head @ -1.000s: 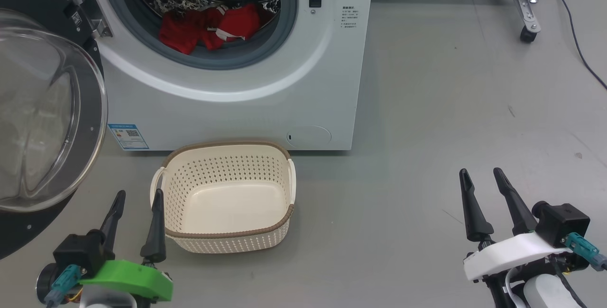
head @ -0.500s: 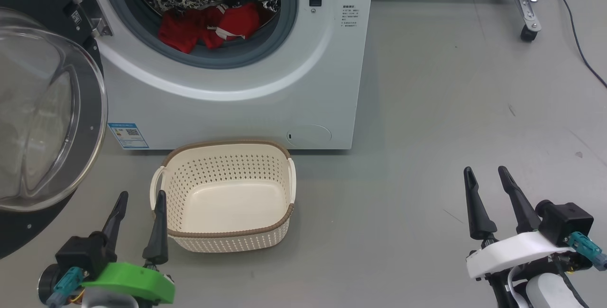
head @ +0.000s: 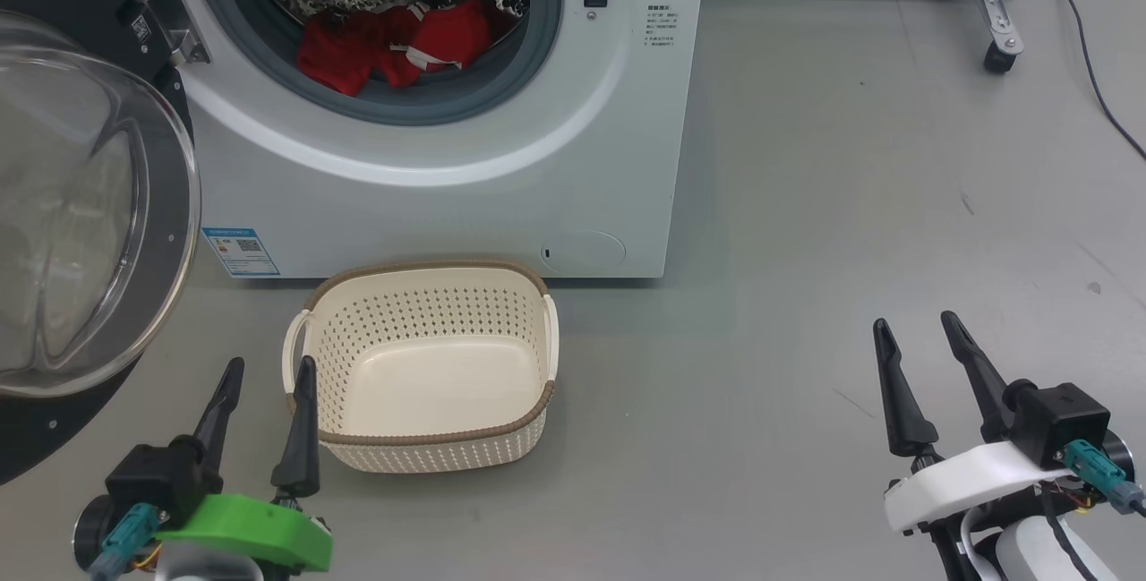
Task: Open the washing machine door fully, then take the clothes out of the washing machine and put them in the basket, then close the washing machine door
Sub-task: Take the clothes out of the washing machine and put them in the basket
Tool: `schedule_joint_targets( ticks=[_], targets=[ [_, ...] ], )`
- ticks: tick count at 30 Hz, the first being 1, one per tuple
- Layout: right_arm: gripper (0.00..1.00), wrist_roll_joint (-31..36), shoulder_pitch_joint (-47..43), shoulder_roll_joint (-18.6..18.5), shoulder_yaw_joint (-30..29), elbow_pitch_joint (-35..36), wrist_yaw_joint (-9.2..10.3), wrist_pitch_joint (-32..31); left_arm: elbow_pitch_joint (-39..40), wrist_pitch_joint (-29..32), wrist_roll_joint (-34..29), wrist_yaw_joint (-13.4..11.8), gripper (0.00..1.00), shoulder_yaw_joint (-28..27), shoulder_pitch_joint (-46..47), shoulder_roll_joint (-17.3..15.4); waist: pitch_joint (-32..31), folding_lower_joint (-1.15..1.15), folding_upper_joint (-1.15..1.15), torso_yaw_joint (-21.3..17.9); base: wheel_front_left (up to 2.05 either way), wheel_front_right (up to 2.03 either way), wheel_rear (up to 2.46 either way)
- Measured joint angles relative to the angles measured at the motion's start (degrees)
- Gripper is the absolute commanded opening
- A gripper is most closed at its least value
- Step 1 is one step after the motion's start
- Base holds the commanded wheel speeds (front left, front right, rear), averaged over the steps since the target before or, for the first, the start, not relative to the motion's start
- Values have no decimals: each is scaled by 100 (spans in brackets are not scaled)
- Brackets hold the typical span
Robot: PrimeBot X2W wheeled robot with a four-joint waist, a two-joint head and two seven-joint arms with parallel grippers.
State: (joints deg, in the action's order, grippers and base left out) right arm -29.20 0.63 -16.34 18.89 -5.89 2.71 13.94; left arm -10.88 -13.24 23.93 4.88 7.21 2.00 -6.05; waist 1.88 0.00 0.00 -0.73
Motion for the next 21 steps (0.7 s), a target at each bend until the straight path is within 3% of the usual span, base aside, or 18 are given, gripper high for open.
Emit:
schedule_joint_targets(
  ticks=[21],
  targets=[
    [100,0,0,108,32,-49,38,1,92,58,252,54,100,57,-49,16,-25,0,0,-5,5,-5,0]
  ],
)
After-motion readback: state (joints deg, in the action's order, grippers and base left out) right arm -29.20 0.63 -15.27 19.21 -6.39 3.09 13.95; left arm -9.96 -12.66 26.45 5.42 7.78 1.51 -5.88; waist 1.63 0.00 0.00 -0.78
